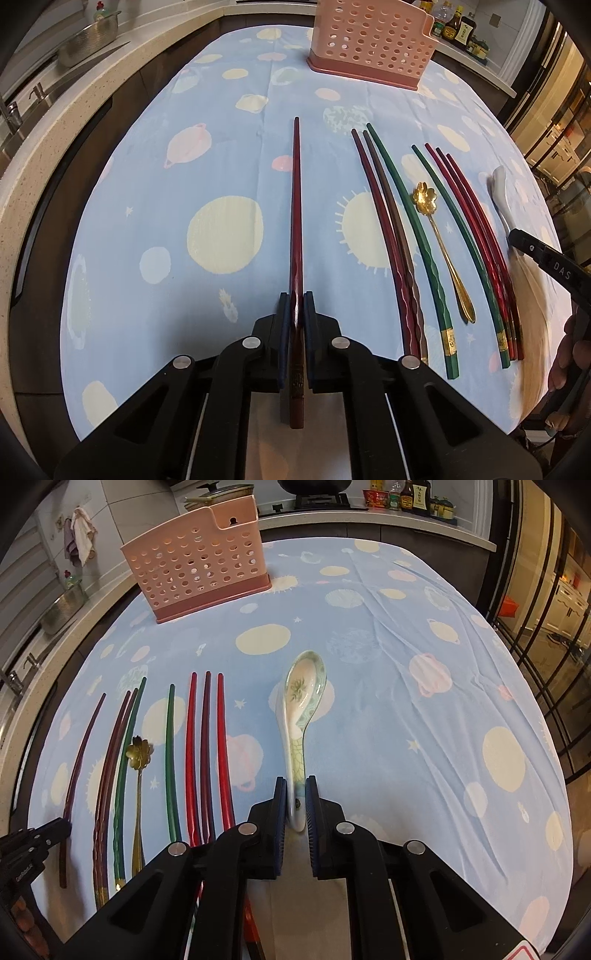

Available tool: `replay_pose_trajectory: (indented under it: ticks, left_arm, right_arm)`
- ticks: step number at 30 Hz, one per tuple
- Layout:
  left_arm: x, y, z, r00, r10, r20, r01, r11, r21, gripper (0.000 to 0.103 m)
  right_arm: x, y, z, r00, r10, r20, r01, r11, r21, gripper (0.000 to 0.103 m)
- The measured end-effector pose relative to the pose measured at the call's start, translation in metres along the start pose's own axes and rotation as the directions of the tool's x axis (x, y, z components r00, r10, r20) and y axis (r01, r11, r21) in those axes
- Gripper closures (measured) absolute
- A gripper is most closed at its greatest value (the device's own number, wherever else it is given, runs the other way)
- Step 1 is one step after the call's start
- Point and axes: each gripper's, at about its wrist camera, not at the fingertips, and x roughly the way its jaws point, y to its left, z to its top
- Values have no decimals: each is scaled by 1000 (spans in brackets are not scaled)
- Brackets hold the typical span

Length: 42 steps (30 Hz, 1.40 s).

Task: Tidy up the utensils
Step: 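Lift the chopstick and white spoon and carry both toward the pink caddy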

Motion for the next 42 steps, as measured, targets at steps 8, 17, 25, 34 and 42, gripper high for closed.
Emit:
replay_pose_trajectory:
  ticks: [8, 17, 25, 34, 42]
  left_arm:
    - [-22, 7, -20, 1000, -21, 11, 21, 999, -24, 96]
    - [-74, 10, -1, 989, -61, 135, 67, 997, -35, 96]
    - [-106, -4, 59, 966, -74, 249, 72, 997, 19, 96]
    - [-106, -17, 91, 968, -67, 242, 45, 995, 94, 96]
    - [-55, 0, 40, 993, -62, 103, 60, 998, 21, 96]
  right_arm:
    - [-41, 3, -17, 999, 40, 33, -40, 999, -18, 94]
    - [-94, 5, 3, 983, 115, 144, -113, 993, -16, 97]
    - [-115, 12, 52, 958, 163, 237, -157, 987, -44, 97]
    - [-120, 19, 87, 941, 174, 291, -162, 985, -66, 97]
    - [-101, 19, 59, 955, 200, 218, -196, 980, -38, 97]
